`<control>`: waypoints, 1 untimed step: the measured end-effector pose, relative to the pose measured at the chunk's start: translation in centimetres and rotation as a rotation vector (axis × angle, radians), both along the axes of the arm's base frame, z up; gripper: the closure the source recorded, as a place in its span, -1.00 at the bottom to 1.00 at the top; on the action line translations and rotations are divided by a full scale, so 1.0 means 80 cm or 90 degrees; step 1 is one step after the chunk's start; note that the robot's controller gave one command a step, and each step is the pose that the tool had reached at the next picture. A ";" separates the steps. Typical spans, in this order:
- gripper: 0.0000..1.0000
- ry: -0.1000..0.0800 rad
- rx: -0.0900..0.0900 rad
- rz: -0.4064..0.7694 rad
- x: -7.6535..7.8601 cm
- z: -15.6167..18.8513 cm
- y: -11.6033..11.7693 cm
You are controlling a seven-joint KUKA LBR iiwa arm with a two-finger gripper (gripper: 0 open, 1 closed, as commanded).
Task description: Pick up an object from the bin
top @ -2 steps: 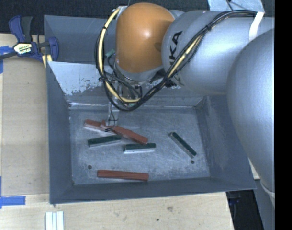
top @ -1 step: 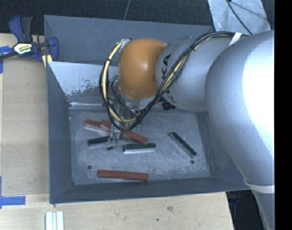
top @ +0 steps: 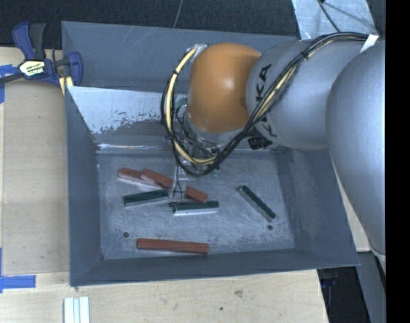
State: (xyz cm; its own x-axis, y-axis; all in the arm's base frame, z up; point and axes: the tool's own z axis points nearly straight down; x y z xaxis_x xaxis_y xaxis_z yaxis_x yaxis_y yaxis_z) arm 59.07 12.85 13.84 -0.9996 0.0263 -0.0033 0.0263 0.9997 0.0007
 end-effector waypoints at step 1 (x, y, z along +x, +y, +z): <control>-1.00 0.001 0.000 -0.014 -0.007 -0.043 0.036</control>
Offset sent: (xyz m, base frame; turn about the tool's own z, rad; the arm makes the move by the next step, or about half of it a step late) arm -0.0137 0.0192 -0.0684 -0.1037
